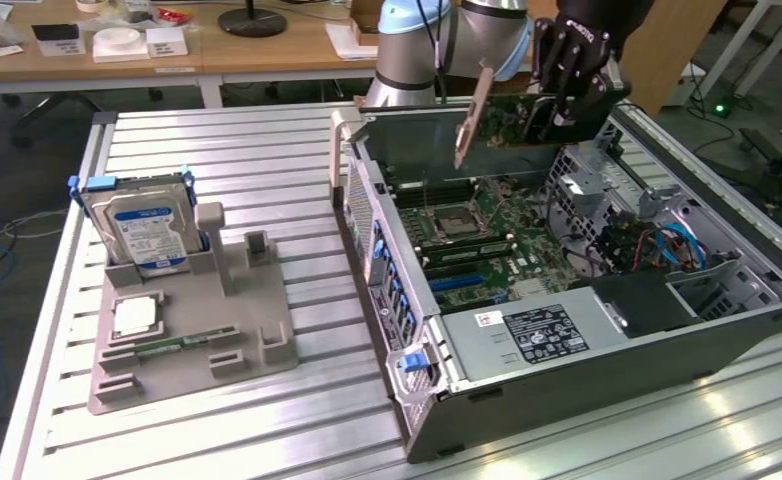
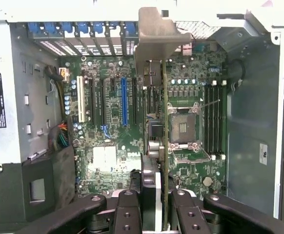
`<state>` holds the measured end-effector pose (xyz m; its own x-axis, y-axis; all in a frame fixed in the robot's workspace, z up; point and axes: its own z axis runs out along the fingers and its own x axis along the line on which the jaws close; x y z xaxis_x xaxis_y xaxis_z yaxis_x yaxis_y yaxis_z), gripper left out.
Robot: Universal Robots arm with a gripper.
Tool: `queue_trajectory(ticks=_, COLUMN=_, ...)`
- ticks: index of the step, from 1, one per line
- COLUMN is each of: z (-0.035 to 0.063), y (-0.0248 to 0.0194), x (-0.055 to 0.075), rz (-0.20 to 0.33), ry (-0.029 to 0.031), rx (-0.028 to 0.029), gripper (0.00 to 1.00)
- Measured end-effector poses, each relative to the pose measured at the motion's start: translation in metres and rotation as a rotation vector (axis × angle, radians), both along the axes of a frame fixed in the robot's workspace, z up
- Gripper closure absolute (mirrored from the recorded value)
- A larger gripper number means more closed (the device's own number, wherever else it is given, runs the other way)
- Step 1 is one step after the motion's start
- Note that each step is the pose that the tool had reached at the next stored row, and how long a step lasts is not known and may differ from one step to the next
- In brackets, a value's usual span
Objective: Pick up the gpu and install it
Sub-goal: 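Insert the gpu into the slot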
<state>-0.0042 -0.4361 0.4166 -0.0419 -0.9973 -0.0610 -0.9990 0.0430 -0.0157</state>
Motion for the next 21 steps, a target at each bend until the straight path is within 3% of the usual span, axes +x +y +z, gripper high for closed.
queue_trajectory(ticks=3, z=-0.0013, y=-0.0005, x=0.000, rz=0.023, ry=0.0001, rx=0.0002, gripper=0.72)
queue_trajectory(ticks=5, z=-0.0032, y=-0.0006, x=-0.001, rz=0.041, ry=-0.0001, rx=0.0069, gripper=0.72)
queue_trajectory(ticks=14, z=-0.0058, y=-0.0011, x=-0.001, rz=0.047, ry=0.0012, rx=0.0061, gripper=0.72)
queue_trajectory(ticks=21, z=-0.0180, y=0.0009, x=-0.003, rz=0.048, ry=0.0002, rx=0.0059, gripper=0.72)
